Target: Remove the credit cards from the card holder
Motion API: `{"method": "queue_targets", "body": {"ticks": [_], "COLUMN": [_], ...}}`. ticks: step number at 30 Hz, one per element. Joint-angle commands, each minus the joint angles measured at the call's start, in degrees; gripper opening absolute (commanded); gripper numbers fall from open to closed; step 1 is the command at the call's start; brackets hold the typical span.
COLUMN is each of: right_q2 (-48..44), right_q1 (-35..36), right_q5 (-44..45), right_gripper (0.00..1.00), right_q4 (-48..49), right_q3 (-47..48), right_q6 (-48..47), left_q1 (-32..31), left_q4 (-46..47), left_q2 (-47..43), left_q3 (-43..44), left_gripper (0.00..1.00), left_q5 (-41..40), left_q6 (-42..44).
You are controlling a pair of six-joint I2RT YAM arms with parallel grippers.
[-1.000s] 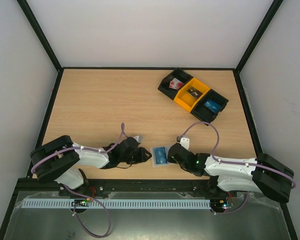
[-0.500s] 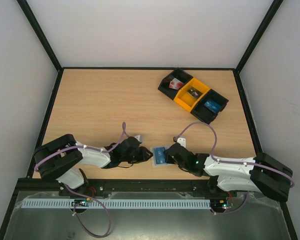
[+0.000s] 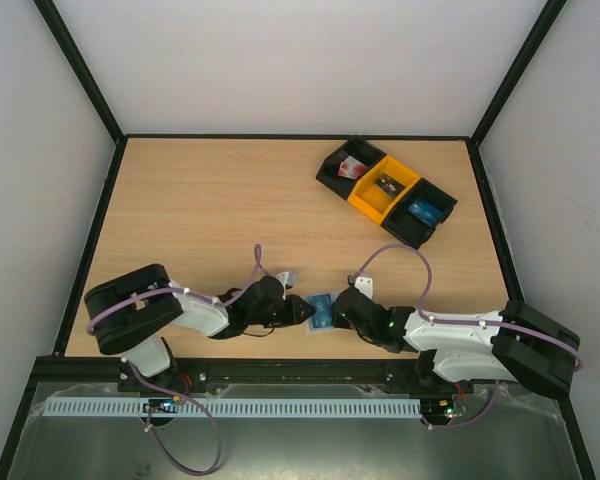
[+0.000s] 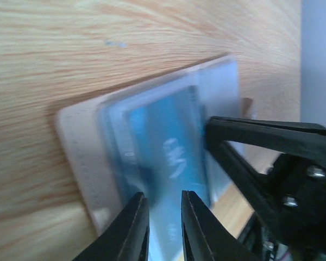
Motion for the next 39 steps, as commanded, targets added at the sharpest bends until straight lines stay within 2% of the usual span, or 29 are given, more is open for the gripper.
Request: {"method": "queue_targets", "body": {"ticks": [1, 4, 7, 12, 15, 19, 22, 29, 39], "right_q2": [1.42, 0.43, -3.7, -10.01, -7.73, -2.78, 0.05, -1.3, 5.92], "right_q1": [0.37, 0.34, 0.38, 0.39, 0.36, 0.36, 0.42, 0.36, 0.42], "right_q5": [3.83, 10.02, 11.1, 1.42, -2.65, -3.87, -6.27, -5.59, -6.17], "right_gripper": [0.09, 0.09, 0.11, 0.15, 0.14, 0.12, 0.1, 0.07, 0.03], "right_q4": [-4.7, -13.66, -18.15, -6.97, 0.36, 8.14, 13.11, 15.18, 21.94], "right_q3": [-0.04, 1.97, 4.29, -0.03, -2.39, -3.32, -2.9, -2.29, -3.86], "right_q6": [-0.19, 0.44, -0.6, -1.98, -0.06, 0.16, -0.18, 1.25, 2.41], "left_q1": [-0.18, -0.3, 0.16, 4.84, 7.24, 7.83, 7.71, 6.75, 6.81], "left_q4": [1.75, 1.22, -1.51, -8.51, -11.92, -17.35, -16.45, -12.16, -6.14], "left_q2": [4.97, 6.75, 7.06, 4.3, 0.64, -3.44, -5.13, -6.64, -6.33], "left_q3": [0.44, -0.47, -1.15, -1.91, -2.76, -0.57, 0.03, -0.26, -1.86], "left_gripper": [0.2, 0.2, 0.2, 0.2, 0.2, 0.22, 0.25, 0.32, 0.34], "left_q5": [-0.95, -1.76, -3.45, -5.2, -6.05, -7.61, -5.05, -0.76, 1.45], "left_q6": [-0.32, -1.32, -1.66, 0.66, 2.35, 4.93, 5.07, 3.53, 1.32]}}
